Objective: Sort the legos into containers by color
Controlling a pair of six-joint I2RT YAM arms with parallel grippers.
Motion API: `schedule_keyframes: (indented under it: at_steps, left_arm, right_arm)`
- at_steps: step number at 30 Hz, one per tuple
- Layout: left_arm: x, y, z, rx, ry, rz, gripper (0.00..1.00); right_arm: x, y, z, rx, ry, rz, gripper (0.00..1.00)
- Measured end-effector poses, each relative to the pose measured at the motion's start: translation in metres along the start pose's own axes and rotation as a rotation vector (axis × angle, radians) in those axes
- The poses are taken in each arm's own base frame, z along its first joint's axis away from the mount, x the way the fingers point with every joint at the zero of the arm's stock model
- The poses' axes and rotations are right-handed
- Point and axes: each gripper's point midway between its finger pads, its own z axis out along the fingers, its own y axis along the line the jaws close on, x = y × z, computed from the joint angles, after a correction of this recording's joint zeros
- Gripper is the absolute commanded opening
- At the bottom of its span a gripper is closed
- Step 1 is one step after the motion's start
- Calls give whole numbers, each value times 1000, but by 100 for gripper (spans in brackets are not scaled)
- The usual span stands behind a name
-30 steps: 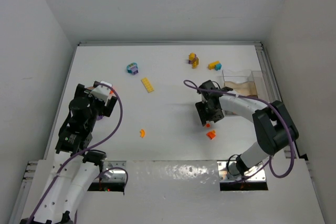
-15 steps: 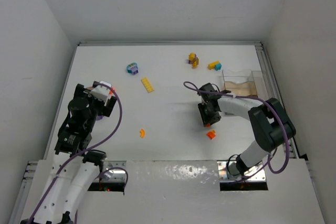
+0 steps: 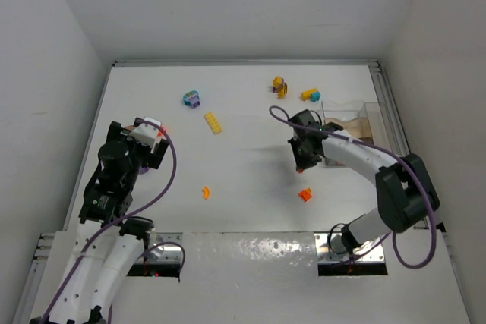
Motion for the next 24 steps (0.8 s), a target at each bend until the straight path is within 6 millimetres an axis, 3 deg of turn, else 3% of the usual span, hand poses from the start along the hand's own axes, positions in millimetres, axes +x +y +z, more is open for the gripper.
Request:
schedule_keyframes:
  at_steps: [4, 6, 8, 10, 12, 17, 20, 24]
  left_arm:
    - [0, 0, 0, 1, 0, 0, 100]
    - [0, 0, 0, 1, 0, 0, 100]
    - [0, 0, 0, 1, -1, 0, 100]
    - [0, 0, 0, 1, 0, 0, 100]
    - [0, 0, 0, 1, -1, 0, 100]
    - [0, 0, 0, 1, -1, 0, 100]
    - [0, 0, 0, 1, -1, 0, 100]
    - [-1, 0, -1, -1, -4, -1, 100]
  right_arm:
    - [-60, -12, -52, 13, -195, 51, 0]
    - [-86, -39, -73, 46, -278, 132, 0]
    - [-96, -79, -82, 122, -316, 231, 0]
    - [-90, -120, -81, 227, -293, 318, 0]
    - [-78, -144, -73, 305, -227, 363, 0]
    - [-57, -174, -43, 351, -97, 441, 1]
    - [-50, -189, -36, 371, -58, 480, 5]
    - [-57, -194, -33, 378, -55, 474, 26]
